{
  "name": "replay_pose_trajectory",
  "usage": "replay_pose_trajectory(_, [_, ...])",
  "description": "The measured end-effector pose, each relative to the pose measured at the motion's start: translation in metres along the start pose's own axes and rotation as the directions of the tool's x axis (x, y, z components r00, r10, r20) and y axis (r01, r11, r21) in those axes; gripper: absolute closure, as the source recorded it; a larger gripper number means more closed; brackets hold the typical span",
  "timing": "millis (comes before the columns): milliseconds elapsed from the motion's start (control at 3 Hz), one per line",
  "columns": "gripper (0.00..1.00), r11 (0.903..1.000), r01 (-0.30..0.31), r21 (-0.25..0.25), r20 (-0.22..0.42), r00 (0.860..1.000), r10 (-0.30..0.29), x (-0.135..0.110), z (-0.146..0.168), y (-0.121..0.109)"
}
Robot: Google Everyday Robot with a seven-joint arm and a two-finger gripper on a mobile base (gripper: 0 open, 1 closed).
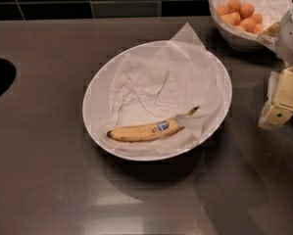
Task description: Pick banana from white bowl
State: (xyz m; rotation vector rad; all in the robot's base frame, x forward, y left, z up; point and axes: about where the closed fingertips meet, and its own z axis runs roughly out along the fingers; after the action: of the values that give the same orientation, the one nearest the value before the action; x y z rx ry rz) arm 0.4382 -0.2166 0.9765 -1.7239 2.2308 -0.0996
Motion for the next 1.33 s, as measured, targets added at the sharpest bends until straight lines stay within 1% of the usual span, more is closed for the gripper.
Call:
replay_pose_trajectory(667, [0.00, 1.0000, 0.008, 0.005, 0.004, 1.000, -0.008, -0.004, -0.001, -0.001])
replay_pose_trajectory(1000, [0.00, 0.9976, 0.068, 0.013, 0.011, 0.998, -0.068, -0.027, -0.004, -0.001])
replay_pose_trajectory(1333, [0.00, 0.9889, 0.149, -0.001, 0.020, 0.989, -0.149, -0.056, 0.001, 0.001])
